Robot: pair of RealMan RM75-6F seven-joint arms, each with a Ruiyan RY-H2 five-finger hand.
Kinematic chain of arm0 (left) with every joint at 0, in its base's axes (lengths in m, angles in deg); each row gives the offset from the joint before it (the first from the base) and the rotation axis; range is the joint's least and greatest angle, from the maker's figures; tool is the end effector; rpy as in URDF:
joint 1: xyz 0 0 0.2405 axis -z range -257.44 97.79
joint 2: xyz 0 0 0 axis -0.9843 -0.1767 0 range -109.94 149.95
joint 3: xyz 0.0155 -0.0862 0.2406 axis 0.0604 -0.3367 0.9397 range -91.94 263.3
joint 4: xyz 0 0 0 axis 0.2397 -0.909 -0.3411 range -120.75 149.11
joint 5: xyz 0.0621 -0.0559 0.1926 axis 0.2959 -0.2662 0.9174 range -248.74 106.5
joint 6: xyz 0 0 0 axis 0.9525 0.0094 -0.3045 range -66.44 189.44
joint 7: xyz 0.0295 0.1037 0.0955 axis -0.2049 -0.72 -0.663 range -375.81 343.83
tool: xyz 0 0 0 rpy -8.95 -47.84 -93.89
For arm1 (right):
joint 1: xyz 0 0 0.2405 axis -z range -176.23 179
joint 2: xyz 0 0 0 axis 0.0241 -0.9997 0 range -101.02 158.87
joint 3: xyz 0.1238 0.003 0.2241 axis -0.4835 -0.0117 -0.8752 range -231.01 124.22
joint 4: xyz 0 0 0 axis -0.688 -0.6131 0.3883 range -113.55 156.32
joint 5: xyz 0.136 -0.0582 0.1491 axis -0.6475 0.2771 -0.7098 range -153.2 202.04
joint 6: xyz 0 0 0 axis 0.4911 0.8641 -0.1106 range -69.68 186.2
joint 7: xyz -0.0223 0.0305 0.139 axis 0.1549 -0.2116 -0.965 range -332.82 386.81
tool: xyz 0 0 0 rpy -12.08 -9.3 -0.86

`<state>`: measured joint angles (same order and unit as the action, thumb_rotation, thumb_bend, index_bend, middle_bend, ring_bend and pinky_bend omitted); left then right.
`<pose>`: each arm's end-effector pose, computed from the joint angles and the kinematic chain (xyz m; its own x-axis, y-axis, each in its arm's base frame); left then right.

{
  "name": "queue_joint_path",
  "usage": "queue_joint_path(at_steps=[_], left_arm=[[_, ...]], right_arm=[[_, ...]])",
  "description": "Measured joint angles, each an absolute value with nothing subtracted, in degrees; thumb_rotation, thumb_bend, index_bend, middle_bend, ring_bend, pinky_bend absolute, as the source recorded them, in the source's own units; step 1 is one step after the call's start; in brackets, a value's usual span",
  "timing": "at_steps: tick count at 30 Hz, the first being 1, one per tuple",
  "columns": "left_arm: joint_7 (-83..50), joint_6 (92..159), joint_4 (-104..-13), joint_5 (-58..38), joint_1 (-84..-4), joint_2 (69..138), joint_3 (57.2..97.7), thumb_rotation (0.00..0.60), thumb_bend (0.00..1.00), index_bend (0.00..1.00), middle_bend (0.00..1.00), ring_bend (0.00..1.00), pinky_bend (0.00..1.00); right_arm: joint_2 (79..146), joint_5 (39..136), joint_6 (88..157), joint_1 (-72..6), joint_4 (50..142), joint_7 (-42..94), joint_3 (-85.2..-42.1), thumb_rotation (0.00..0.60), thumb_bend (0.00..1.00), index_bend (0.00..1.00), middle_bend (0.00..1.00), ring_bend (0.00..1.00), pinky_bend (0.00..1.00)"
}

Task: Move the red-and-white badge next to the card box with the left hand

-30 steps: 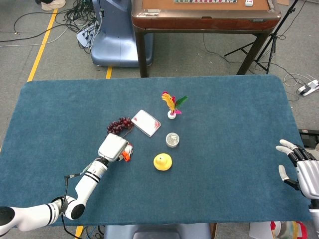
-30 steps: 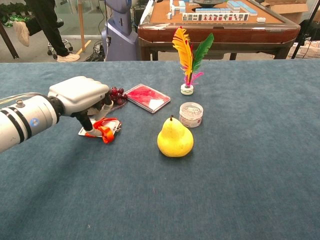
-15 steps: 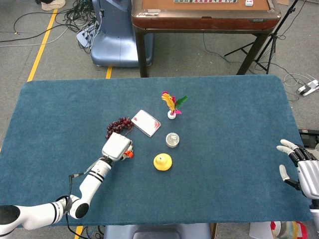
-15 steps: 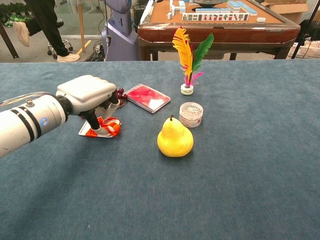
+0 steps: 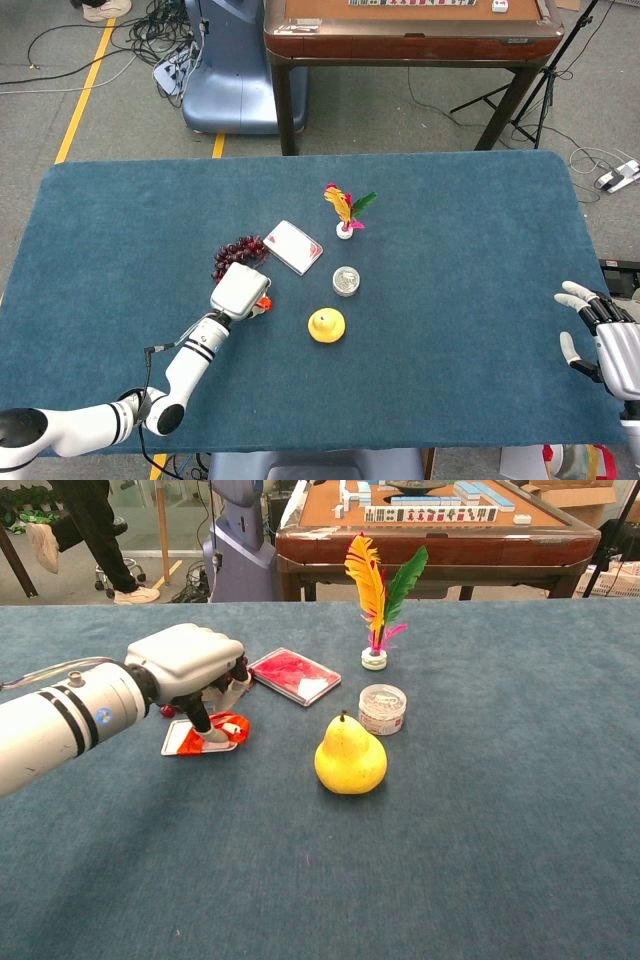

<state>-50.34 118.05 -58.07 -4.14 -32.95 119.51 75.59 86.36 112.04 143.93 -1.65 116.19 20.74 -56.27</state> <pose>-0.1226 0.3571 -0.0583 0.6757 0.0581 0.7348 0.6662 -0.4748 -0.5751 -0.3113 -0.1711 0.1919 0.3644 -0.0019 0.9312 -0.9312 -0.0094 0.3644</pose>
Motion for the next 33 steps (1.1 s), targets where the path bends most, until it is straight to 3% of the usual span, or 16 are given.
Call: queue_joint_path(at_steps=[33], left_arm=[[-52.9,116.6,-51.8,-7.8,-27.8,123.7,72.3,0.600,0.00,0.77,1.00,0.99,1.00]], right_arm=[[85.9,111.9,143.8,-1.7,116.0,19.5,-56.4,0.600,0.47,0.27,0.20,0.16,0.36]])
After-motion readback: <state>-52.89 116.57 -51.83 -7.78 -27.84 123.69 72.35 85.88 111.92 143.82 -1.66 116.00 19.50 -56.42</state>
